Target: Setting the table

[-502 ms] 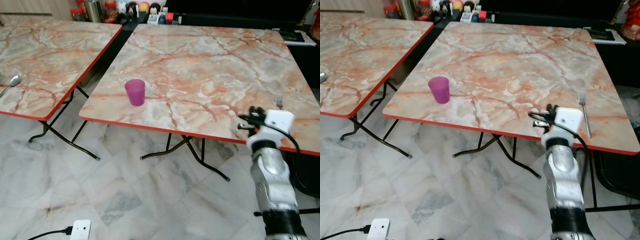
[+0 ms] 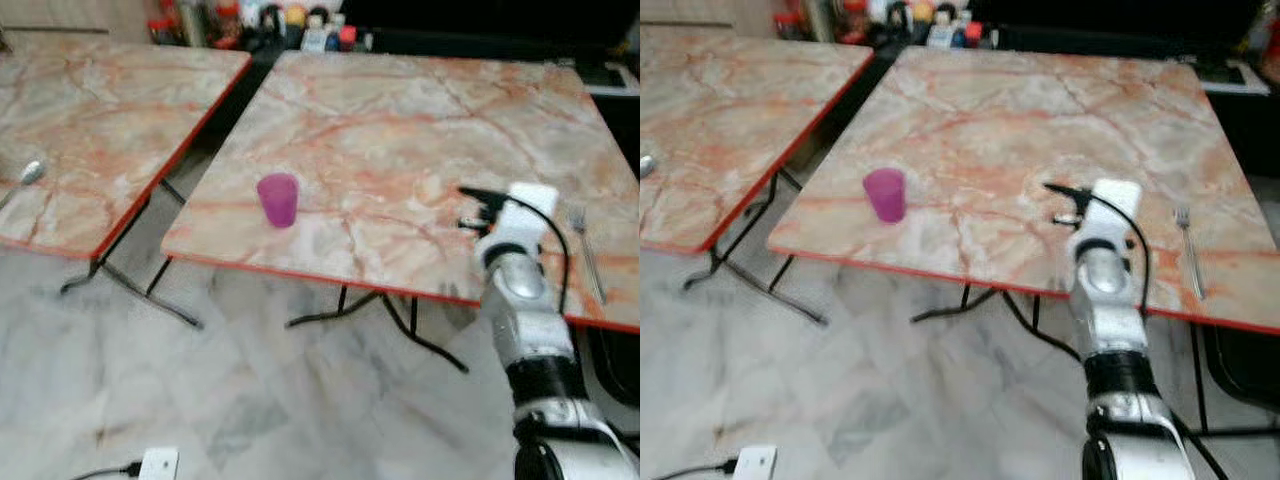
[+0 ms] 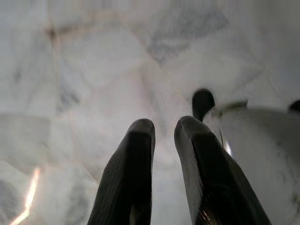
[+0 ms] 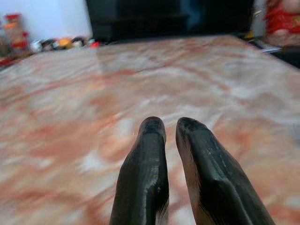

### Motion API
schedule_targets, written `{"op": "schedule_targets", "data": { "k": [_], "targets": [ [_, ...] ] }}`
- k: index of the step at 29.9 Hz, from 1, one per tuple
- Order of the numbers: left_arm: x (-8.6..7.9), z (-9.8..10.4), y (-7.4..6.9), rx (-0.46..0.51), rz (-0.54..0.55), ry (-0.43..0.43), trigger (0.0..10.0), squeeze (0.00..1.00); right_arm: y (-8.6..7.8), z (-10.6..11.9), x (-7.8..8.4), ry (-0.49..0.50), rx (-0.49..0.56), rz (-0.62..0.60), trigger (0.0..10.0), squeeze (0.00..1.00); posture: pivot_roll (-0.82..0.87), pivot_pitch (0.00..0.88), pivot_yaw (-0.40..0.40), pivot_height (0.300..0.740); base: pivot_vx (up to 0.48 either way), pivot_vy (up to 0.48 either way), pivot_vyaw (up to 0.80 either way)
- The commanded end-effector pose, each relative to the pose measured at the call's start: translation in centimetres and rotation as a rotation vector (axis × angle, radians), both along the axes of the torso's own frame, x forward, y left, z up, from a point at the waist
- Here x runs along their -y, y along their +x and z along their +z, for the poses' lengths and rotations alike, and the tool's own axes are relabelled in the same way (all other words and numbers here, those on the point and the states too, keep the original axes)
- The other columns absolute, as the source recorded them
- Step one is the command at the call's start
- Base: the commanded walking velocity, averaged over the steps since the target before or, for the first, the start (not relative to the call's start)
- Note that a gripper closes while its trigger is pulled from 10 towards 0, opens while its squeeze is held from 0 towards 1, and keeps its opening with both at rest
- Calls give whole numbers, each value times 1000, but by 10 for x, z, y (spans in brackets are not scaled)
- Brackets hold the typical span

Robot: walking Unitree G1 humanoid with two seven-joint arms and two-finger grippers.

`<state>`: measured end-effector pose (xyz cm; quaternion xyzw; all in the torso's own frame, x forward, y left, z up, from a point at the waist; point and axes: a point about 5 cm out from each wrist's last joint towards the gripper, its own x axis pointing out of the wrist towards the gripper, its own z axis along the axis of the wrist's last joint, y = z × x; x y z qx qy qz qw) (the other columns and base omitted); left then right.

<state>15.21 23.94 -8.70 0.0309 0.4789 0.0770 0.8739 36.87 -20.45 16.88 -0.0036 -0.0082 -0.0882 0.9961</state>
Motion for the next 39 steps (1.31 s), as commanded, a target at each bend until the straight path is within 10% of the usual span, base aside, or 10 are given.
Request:
{"op": "schedule_targets", "data": {
  "k": [1, 39],
  "targets": [
    [8, -2, 0, -11, -9, -15, 10000, 0, 2, 2, 8, 6, 0, -34, 10000, 0, -42, 109, 10, 736, 409, 0, 0],
    [10, -3, -1, -12, -15, -23, 10000, 0, -3, -3, 6, -19, -49, 8, 10000, 0, -38, 113, -3, 736, 81, -84, 0]
  ]
}}
